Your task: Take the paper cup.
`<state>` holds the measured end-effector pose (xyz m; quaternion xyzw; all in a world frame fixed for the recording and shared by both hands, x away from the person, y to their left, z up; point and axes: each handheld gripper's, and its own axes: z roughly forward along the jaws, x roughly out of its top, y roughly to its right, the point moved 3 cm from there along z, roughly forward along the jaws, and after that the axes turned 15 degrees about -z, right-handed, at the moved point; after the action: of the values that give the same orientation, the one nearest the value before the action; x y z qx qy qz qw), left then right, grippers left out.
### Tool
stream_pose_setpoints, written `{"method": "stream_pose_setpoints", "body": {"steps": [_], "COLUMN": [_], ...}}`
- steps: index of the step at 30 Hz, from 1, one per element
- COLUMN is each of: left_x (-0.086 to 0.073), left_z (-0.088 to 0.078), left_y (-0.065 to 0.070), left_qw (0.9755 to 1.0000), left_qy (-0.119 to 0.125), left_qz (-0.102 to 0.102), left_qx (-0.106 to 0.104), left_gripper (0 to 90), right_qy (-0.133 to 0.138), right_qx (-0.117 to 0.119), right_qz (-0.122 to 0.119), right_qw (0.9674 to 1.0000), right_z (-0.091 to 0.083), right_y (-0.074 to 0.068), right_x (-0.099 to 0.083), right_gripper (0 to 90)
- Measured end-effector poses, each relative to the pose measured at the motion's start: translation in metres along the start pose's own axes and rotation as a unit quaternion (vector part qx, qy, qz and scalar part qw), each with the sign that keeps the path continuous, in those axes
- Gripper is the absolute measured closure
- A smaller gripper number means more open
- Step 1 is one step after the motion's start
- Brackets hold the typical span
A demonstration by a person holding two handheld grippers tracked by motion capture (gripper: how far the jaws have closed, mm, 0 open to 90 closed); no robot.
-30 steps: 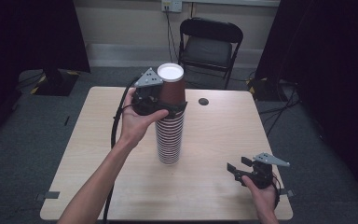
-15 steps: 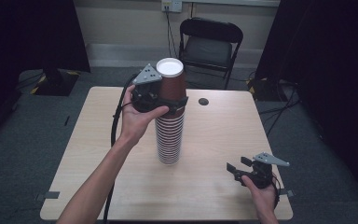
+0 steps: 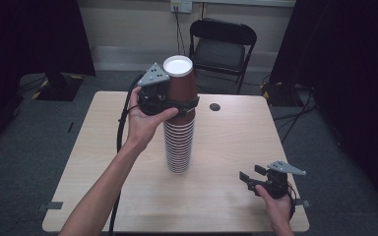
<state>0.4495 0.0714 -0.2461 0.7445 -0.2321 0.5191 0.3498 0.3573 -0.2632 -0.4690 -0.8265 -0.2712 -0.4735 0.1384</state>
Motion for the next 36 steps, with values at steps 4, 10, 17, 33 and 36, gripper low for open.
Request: {"method": "stream_pose_setpoints", "body": {"steps": [4,10,17,33,36], "left_x": [0.002,0.007,0.012,0.029,0.031], "left_z": [-0.001,-0.003,-0.005,-0.018,-0.021], "left_y": [0.0,0.003,0.005,0.009,0.009], "left_qw": [0.9999,0.9999,0.9997,0.9983,0.9979], "left_qy": [0.009,0.015,0.026,0.059,0.064], "left_qz": [-0.006,-0.001,0.001,-0.002,0.0], "left_qx": [-0.004,-0.003,-0.003,-0.005,-0.005], "left_gripper": [9.6,9.7,9.7,9.7,9.7], "right_qy": [0.0,0.003,0.003,0.009,0.008], "right_qx": [0.0,0.002,0.001,0.005,0.007], "right_qz": [0.0,0.002,0.001,0.002,0.003], "right_qw": [1.0,1.0,1.0,0.9999,0.9999], "right_z": [-0.001,-0.002,-0.002,-0.003,-0.003], "right_y": [0.0,0.001,0.001,0.001,0.0], "right_x": [0.0,0.0,0.0,0.0,0.0], "right_gripper": [26.1,25.8,25.9,25.5,25.5]}}
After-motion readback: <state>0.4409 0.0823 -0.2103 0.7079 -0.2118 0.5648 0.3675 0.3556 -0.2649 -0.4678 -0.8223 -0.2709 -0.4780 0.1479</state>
